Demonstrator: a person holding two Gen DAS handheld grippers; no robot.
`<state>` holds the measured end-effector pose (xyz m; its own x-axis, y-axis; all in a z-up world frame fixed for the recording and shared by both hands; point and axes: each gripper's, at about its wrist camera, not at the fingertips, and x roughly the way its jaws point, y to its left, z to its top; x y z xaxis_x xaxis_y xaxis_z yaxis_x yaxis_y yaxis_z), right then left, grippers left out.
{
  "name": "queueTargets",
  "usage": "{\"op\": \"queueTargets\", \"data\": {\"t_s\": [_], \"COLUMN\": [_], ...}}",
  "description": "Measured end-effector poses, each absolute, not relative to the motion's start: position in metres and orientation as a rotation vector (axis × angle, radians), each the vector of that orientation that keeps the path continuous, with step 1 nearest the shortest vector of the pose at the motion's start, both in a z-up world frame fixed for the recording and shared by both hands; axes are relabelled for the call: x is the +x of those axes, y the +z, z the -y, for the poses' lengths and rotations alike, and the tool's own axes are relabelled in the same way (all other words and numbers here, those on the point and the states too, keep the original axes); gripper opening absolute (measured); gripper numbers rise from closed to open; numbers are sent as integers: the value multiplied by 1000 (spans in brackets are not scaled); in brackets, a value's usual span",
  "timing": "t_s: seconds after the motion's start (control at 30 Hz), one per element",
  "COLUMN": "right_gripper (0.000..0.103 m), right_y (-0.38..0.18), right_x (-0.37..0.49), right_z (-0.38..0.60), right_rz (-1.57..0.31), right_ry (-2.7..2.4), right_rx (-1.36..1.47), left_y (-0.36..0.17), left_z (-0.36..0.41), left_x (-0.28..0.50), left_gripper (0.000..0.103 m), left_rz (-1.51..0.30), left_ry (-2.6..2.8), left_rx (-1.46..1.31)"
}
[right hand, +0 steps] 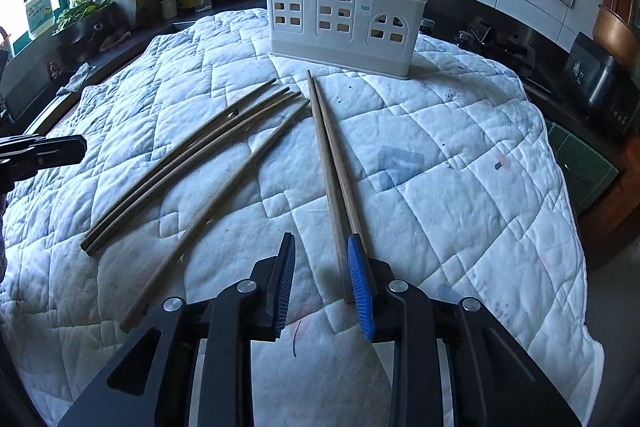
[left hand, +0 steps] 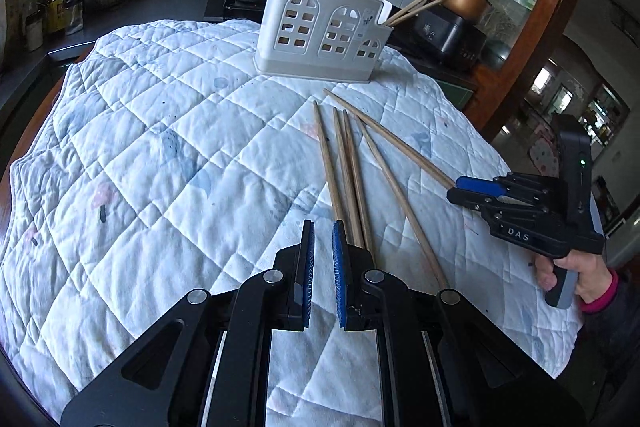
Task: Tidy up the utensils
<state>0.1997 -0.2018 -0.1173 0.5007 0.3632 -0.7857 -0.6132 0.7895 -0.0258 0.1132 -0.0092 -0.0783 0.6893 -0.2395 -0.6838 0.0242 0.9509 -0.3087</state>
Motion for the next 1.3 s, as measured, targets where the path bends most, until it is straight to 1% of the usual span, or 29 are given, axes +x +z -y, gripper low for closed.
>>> {"op": "queueTargets", "data": {"t_s": [0.6,0.63,0.7,0.77,0.97,1.13,1.3], "right_gripper": [21,21,12,8,8,9,9], "right_y": [-126,-126,-125,-125,-126,-126,-126], "right_x": [206,206,204,202,200,200,201], "right_z": [203,202,201,199,197,197,199], "right_rz": [-885,-885,-890,-890,-887,-884,-883], "right_ry": [587,591,602,612,612,610,607], "right_rx": [-324,-323,-320,-332,-327,-324,-315], "left_y": [-89,-90,-94,-98,-107,-111,-110], "left_z": [33,34,35,35,32,34,42], "left_x": [107,107,111,114,128,136,142], "left_gripper": [10,10,10,10,10,12,12], "left_rz": [-842,-845,-860,-877,-915,-944,-959], "left_ry": [-211,-210,-206,-192,-164,-118,-50], "left_rx": [-259,-258,-266,-278,-340,-341,-307]}}
